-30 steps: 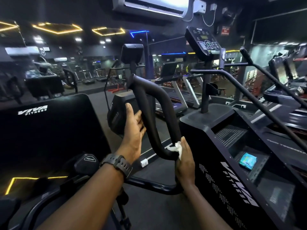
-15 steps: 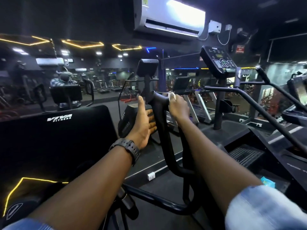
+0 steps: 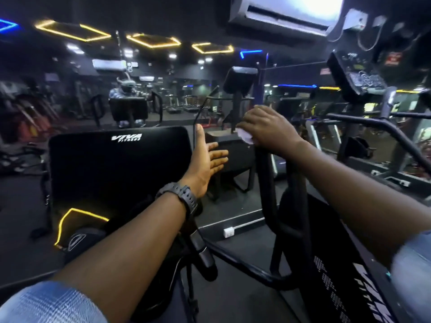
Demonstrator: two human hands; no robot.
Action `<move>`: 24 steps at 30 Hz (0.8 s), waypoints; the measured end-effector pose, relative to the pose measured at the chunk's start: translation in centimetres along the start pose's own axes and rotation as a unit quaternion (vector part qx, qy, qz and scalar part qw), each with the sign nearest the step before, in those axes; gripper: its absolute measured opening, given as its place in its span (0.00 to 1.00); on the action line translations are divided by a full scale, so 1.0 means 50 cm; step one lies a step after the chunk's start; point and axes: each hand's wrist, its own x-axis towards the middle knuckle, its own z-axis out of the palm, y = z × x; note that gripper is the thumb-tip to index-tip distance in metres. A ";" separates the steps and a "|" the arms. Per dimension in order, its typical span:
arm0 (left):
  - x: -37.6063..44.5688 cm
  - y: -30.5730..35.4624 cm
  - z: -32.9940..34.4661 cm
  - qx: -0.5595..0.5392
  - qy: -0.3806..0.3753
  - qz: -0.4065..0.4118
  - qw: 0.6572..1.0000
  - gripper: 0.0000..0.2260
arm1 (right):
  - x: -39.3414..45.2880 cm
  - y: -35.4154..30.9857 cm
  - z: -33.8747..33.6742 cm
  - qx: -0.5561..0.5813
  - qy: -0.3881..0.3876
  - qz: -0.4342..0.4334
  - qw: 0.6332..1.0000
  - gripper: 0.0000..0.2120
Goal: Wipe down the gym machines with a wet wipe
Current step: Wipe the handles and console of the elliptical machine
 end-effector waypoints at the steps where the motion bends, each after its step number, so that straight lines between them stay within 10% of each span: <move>1: -0.005 -0.004 -0.013 0.014 0.001 0.000 1.000 0.44 | 0.004 -0.022 0.009 0.015 0.025 0.054 0.998 0.09; 9: -0.038 -0.032 -0.081 0.053 -0.008 -0.005 0.999 0.44 | -0.062 -0.194 0.028 0.120 0.054 0.232 0.964 0.09; 15: -0.084 -0.063 -0.150 0.127 0.080 0.069 0.986 0.39 | -0.036 -0.484 -0.011 0.476 0.020 0.521 0.708 0.17; 24: -0.155 -0.171 -0.218 0.188 0.048 0.014 0.981 0.44 | -0.165 -0.655 -0.016 0.392 -0.013 0.277 0.877 0.32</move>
